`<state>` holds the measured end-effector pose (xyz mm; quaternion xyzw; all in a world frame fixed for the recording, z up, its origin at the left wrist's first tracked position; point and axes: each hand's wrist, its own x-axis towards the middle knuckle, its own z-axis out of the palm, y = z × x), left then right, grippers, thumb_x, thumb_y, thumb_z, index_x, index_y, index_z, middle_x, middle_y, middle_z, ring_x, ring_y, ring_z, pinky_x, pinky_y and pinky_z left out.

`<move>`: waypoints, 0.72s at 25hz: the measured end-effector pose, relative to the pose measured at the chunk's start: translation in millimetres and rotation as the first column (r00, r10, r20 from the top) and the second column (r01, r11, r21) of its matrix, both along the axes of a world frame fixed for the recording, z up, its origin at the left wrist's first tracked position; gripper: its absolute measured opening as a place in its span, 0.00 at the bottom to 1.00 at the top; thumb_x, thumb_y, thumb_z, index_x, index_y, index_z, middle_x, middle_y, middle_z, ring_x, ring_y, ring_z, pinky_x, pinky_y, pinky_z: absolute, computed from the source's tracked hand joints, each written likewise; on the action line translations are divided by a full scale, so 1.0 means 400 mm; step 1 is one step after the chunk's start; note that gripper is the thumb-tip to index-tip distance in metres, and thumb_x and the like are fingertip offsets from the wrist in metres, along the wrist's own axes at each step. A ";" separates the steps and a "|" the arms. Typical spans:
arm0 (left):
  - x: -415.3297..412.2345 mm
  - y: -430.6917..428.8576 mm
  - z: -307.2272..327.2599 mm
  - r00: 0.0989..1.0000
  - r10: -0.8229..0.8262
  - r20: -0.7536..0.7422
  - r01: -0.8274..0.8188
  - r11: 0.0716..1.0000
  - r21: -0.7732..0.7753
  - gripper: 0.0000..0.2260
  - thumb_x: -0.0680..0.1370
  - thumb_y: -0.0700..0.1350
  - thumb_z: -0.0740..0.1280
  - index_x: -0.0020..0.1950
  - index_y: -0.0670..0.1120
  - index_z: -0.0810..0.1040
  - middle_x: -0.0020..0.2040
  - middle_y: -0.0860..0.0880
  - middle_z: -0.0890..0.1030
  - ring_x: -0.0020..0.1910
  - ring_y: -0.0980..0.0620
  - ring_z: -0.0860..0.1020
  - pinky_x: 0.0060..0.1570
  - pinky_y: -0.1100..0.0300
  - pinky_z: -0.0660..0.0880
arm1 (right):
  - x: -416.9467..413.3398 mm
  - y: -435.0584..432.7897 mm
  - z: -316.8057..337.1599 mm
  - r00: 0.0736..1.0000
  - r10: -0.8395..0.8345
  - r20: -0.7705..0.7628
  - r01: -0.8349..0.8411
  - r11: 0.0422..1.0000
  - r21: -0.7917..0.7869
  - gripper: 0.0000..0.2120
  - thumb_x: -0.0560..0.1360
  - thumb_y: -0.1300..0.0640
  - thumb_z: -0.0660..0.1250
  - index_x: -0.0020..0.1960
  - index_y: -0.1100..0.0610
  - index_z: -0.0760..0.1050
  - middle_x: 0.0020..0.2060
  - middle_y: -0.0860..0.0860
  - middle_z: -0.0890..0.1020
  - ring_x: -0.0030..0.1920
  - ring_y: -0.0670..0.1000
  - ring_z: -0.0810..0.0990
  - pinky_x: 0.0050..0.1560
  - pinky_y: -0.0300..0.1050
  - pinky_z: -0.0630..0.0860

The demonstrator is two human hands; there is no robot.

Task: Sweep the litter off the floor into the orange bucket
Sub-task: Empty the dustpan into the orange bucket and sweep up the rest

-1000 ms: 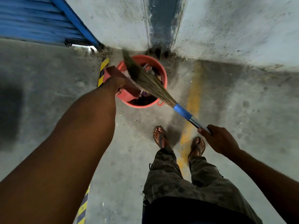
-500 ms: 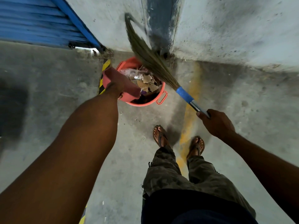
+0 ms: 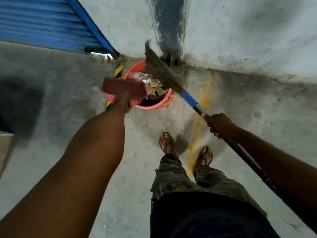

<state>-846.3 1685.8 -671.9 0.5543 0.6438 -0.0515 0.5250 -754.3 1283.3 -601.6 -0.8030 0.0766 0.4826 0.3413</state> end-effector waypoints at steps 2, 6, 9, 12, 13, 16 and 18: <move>-0.026 -0.082 0.044 0.993 0.065 0.094 -0.069 0.997 0.044 0.14 0.82 0.54 0.65 0.41 0.46 0.73 0.24 0.47 0.71 0.17 0.53 0.69 0.25 0.66 0.65 | -0.005 -0.040 0.023 0.988 -0.068 -0.142 0.078 0.994 0.071 0.24 0.79 0.36 0.65 0.41 0.57 0.72 0.28 0.51 0.72 0.24 0.49 0.67 0.25 0.40 0.64; -0.086 -0.267 0.061 0.994 0.029 0.101 -0.041 0.993 0.114 0.25 0.78 0.63 0.65 0.34 0.43 0.73 0.24 0.44 0.73 0.18 0.49 0.69 0.26 0.61 0.67 | -0.038 -0.162 0.052 0.954 -0.148 -0.262 0.190 0.971 0.143 0.24 0.80 0.35 0.62 0.42 0.55 0.69 0.26 0.48 0.70 0.23 0.46 0.64 0.23 0.38 0.63; -0.116 -0.374 0.067 0.989 -0.032 0.143 0.020 0.996 0.084 0.25 0.79 0.60 0.66 0.29 0.44 0.73 0.22 0.46 0.71 0.17 0.49 0.68 0.24 0.63 0.65 | -0.103 -0.237 0.077 0.941 -0.261 -0.214 0.287 0.953 0.096 0.25 0.79 0.35 0.64 0.42 0.57 0.71 0.26 0.49 0.71 0.23 0.47 0.66 0.24 0.39 0.63; -0.125 -0.455 0.081 0.959 -0.178 0.221 0.178 0.984 0.021 0.22 0.82 0.55 0.68 0.32 0.46 0.72 0.23 0.49 0.70 0.17 0.53 0.66 0.19 0.66 0.61 | -0.197 -0.281 0.081 0.921 -0.388 -0.039 0.389 0.921 0.022 0.26 0.79 0.36 0.67 0.40 0.59 0.73 0.26 0.52 0.73 0.21 0.49 0.68 0.23 0.38 0.65; -0.121 -0.481 0.095 0.935 -0.257 0.243 0.260 0.965 0.019 0.21 0.82 0.55 0.69 0.33 0.46 0.72 0.23 0.49 0.70 0.17 0.54 0.66 0.20 0.66 0.61 | -0.241 -0.293 0.081 0.896 -0.444 0.008 0.444 0.896 -0.001 0.26 0.79 0.36 0.67 0.39 0.59 0.73 0.27 0.53 0.74 0.21 0.50 0.68 0.24 0.38 0.65; -0.106 -0.542 0.129 0.814 -0.511 0.275 0.522 0.852 0.041 0.21 0.82 0.54 0.67 0.33 0.45 0.72 0.24 0.48 0.70 0.17 0.53 0.66 0.20 0.65 0.61 | -0.375 -0.312 0.077 0.789 -0.613 0.039 0.614 0.789 -0.016 0.26 0.79 0.36 0.67 0.39 0.59 0.73 0.28 0.55 0.74 0.23 0.51 0.69 0.25 0.39 0.66; -0.094 -0.592 0.160 0.755 -0.596 0.275 0.609 0.792 0.044 0.21 0.82 0.54 0.67 0.32 0.45 0.72 0.25 0.47 0.71 0.17 0.53 0.67 0.21 0.64 0.62 | -0.453 -0.331 0.085 0.708 -0.706 0.022 0.706 0.708 0.007 0.26 0.79 0.36 0.66 0.38 0.58 0.72 0.28 0.54 0.73 0.23 0.51 0.68 0.24 0.38 0.66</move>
